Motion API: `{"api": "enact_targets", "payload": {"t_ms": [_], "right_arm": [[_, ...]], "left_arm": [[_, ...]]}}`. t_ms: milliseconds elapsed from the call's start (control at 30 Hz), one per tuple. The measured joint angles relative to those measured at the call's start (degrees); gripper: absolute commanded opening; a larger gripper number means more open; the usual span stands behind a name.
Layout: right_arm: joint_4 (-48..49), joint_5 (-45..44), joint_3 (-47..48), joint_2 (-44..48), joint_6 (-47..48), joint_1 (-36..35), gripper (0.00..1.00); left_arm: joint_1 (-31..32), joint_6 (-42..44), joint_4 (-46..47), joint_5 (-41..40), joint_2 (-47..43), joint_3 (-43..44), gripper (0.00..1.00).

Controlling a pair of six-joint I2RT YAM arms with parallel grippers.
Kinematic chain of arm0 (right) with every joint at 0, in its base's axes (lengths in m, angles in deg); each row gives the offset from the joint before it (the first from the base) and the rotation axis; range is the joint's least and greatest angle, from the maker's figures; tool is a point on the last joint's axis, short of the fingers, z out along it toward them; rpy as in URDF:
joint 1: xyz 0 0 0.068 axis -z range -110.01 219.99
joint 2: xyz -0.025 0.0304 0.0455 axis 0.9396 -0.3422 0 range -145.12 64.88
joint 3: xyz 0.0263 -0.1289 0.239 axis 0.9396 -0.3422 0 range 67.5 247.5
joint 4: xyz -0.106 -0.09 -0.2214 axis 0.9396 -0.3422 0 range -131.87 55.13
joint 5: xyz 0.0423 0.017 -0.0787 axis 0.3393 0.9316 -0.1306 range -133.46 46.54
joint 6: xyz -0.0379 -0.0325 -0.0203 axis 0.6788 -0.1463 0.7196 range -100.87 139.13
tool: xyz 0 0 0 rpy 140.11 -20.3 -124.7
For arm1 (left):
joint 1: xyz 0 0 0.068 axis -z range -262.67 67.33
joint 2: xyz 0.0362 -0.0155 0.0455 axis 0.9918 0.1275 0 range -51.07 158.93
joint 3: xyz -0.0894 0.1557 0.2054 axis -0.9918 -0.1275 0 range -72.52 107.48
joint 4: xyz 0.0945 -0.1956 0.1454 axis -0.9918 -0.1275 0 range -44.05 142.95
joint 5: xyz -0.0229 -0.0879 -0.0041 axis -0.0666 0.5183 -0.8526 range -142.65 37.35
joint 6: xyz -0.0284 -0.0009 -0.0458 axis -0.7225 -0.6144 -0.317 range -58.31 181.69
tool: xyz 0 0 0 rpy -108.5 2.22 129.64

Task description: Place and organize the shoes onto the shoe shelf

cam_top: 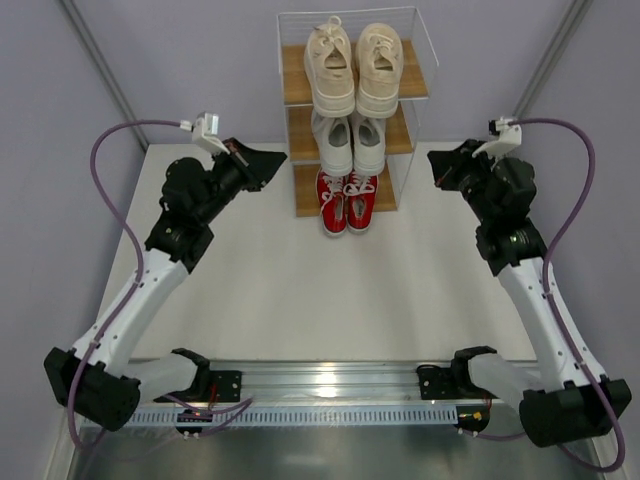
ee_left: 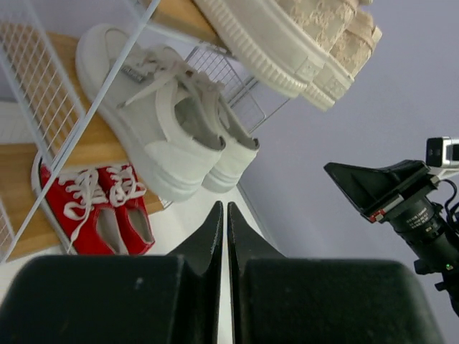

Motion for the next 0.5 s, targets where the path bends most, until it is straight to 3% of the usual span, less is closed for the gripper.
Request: {"api": "enact_targets", "payload": {"t_ms": [133, 167, 200, 267, 300, 367, 400, 500], "right_arm": [[0.7, 1.99, -12.24, 11.85, 0.83, -0.24, 0.04], [1.03, 2.84, -14.93, 14.21, 0.85, -0.7, 0.05], [0.81, 3.78, -17.59, 16.17, 0.85, -1.42, 0.14], [0.66, 6.08, -22.97, 19.78, 0.72, -3.69, 0.28], [0.09, 7.17, -25.79, 21.77, 0.61, -5.14, 0.45], [-1.77, 9.49, -30.93, 26.32, 0.17, -7.85, 0.73], [-2.99, 10.51, -32.79, 28.74, -0.09, -9.07, 0.96], [-7.21, 12.61, -34.53, 35.34, -0.39, -10.69, 1.0]], "left_arm": [[0.17, -0.48, -2.45, -1.73, -11.28, -9.86, 0.01], [0.35, -0.55, -2.82, -2.08, -13.55, -11.74, 0.04], [0.59, -0.63, -3.89, -2.16, -15.98, -13.64, 0.09], [1.22, -0.42, -6.36, -2.36, -20.13, -16.98, 0.39], [1.51, -0.83, -7.96, -2.25, -21.92, -18.53, 0.53], [1.79, -0.44, -11.19, -1.62, -25.35, -21.31, 0.97], [1.86, -0.72, -13.31, -1.38, -27.21, -22.49, 1.0], [1.99, -0.28, -20.33, -1.2, -33.16, -24.17, 1.0]]}}
